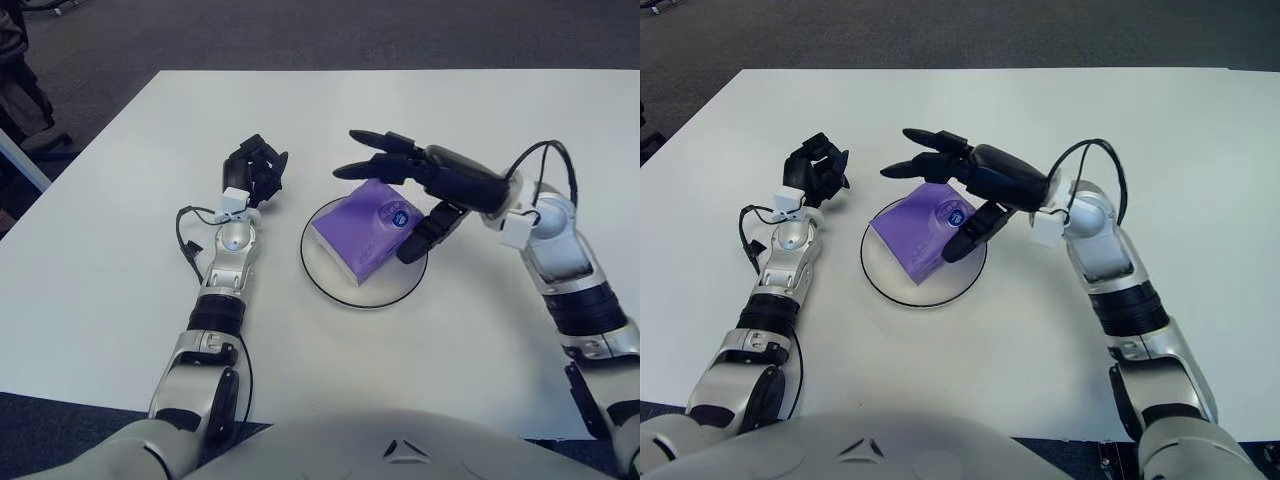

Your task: Put the tissue paper into the plate.

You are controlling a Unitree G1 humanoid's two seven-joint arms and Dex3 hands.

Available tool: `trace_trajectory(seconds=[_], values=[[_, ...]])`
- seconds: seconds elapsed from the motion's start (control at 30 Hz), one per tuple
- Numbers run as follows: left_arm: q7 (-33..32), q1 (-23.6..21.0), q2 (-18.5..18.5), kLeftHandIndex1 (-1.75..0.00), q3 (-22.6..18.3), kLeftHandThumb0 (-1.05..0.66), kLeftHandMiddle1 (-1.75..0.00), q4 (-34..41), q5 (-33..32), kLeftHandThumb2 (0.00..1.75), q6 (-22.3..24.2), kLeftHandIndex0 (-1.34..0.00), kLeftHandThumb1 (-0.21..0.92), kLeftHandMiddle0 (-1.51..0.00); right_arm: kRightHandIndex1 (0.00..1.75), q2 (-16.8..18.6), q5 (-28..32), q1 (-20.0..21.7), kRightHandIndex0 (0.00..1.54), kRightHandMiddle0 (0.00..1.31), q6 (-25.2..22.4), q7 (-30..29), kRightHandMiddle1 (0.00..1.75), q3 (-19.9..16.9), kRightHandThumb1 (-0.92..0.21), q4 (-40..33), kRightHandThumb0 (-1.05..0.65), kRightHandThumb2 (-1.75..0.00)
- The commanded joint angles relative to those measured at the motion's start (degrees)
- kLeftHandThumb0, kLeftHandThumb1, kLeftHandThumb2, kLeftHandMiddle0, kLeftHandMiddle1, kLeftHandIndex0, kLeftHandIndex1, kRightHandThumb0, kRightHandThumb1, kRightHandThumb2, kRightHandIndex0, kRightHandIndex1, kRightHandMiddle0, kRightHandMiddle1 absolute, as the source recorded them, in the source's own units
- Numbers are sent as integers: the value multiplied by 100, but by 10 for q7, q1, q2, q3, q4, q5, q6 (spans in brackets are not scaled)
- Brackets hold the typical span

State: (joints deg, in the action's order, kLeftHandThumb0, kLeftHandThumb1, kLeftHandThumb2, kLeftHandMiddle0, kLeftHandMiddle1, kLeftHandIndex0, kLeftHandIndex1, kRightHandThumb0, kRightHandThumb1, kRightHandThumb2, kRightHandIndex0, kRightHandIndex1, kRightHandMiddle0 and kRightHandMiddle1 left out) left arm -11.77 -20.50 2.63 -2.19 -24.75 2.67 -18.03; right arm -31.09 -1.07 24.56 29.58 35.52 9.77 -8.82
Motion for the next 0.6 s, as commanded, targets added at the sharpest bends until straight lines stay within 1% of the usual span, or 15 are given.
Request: trace_trajectory(seconds=[0.0,0.1,0.27,0.33,0.5,0.57], values=[[2,86,-27,-175,2,-38,-175,-57,-4,30,-10,-94,92,-105,0,-8,-15,5,37,35,11,-5,9,-15,-92,-3,-43,-12],[4,85,-27,-175,1,-38,-175,-57,-5,30,-10,-94,92,-104,0,-11,-24,11,35,35,33,-6,8,-21,-92,13,-43,-12],[3,87,-28,-175,2,-38,-175,-52,-4,31,-9,-94,92,-104,0,-15,-30,12,33,34,53,-12,7,-34,-92,27,-43,-11],[2,88,-28,-175,2,-38,-175,-48,-3,31,-7,-94,92,-103,0,-15,-39,8,32,34,58,-24,7,-45,-92,30,-44,-11],[0,90,-30,-175,4,-38,-175,-40,-2,31,-3,-93,92,-103,1,-25,-47,-2,34,32,53,-34,5,-67,-92,31,-47,-10],[-1,91,-30,-175,4,-38,-175,-36,-1,31,0,-93,92,-103,1,-33,-33,-10,35,32,29,-31,5,-82,-92,26,-48,-10]])
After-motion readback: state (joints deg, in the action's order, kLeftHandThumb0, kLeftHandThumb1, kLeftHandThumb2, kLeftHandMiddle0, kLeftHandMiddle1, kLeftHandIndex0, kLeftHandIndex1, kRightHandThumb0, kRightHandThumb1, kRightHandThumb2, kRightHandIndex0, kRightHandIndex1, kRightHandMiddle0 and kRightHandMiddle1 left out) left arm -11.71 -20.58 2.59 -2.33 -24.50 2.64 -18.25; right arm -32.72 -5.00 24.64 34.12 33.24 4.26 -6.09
